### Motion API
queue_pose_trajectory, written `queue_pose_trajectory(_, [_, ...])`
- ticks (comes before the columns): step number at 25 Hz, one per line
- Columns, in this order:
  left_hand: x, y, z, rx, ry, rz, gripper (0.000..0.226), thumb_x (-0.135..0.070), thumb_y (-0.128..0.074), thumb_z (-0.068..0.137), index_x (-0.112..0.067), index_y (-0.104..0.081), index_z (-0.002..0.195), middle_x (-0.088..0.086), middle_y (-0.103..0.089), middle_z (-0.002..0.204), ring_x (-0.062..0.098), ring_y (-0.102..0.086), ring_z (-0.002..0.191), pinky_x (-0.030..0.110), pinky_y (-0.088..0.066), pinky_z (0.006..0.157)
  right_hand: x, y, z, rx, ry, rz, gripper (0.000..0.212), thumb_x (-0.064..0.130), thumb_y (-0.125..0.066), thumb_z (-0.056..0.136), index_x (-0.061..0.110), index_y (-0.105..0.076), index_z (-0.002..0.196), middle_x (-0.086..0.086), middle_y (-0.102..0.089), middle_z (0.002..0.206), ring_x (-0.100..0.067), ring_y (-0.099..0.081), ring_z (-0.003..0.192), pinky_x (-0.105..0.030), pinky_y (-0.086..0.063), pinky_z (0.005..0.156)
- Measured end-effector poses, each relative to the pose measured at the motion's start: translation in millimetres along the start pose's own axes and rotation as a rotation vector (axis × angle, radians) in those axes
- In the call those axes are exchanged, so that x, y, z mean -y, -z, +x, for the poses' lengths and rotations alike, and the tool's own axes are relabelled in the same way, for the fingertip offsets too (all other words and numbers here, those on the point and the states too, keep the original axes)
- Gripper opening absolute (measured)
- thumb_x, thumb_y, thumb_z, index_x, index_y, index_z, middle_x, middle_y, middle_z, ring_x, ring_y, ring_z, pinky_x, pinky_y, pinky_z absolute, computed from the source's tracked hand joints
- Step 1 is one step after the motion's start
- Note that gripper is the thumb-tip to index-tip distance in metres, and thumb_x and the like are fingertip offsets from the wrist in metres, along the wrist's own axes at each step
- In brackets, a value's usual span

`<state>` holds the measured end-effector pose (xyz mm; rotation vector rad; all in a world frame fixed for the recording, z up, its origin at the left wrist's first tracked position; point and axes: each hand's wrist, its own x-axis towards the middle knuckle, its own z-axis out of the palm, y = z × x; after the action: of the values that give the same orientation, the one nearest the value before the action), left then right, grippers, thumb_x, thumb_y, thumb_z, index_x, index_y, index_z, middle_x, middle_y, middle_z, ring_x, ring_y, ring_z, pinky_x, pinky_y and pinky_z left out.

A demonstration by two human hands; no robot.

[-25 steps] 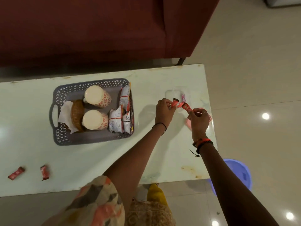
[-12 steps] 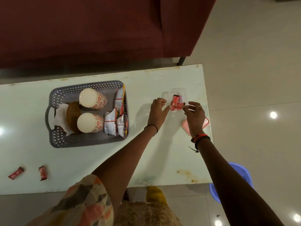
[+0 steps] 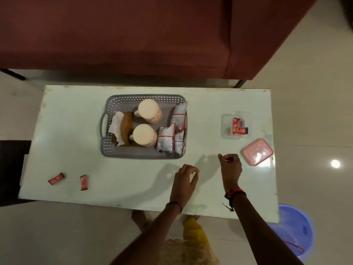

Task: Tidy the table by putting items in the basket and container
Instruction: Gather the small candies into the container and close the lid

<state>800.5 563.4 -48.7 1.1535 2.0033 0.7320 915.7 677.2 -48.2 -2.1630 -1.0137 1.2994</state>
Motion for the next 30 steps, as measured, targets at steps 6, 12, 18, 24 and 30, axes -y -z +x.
queue_pose_trajectory(6, [120,92,-73,-0.299,0.35,0.028,0.013,-0.019,-0.055,0.088,-0.031,-0.058,0.092,-0.01,-0.057,0.102,0.011,-0.058,0.094,0.029,-0.042,0.082,-20,-100,-93,0.305,0.018,-0.2,0.019,0.019,-0.067,0.084,0.007,-0.054,0.079,-0.011,-0.063,0.08,-0.027,-0.06,0.081,-0.031,-0.044,0.075])
queue_pose_trajectory(12, [235,232,-97,-0.422,0.43,0.2,0.011,-0.008,-0.06,0.081,-0.015,-0.063,0.088,0.007,-0.063,0.102,0.028,-0.058,0.097,0.037,-0.044,0.085,-30,-216,-203,0.591,0.175,-0.331,0.019,0.016,-0.068,0.082,0.01,-0.053,0.072,0.0,-0.055,0.065,-0.017,-0.052,0.067,-0.011,-0.035,0.051])
queue_pose_trajectory(18, [317,324,-85,-0.402,0.534,0.386,0.03,-0.004,-0.056,0.085,-0.004,-0.055,0.115,0.02,-0.054,0.123,0.039,-0.053,0.111,0.048,-0.042,0.094,-39,-304,-279,0.852,0.406,-0.558,0.022,0.011,-0.055,0.088,0.013,-0.059,0.109,-0.01,-0.057,0.101,-0.023,-0.057,0.089,-0.032,-0.049,0.081])
queue_pose_trajectory(24, [357,338,-61,-0.31,0.513,0.434,0.045,-0.004,-0.056,0.087,-0.008,-0.045,0.131,0.02,-0.045,0.133,0.041,-0.05,0.115,0.05,-0.043,0.098,-47,-362,-298,0.856,0.771,-0.936,0.034,0.012,-0.044,0.095,0.011,-0.049,0.129,-0.018,-0.042,0.123,-0.037,-0.054,0.104,-0.045,-0.053,0.085])
queue_pose_trajectory(30, [371,347,-50,-0.239,0.462,0.463,0.021,-0.005,-0.05,0.091,0.002,-0.052,0.111,0.025,-0.052,0.111,0.041,-0.051,0.098,0.049,-0.045,0.083,-60,-378,-302,0.837,0.972,-1.034,0.042,0.001,-0.048,0.091,0.015,-0.047,0.131,-0.015,-0.039,0.131,-0.029,-0.052,0.108,-0.038,-0.055,0.073])
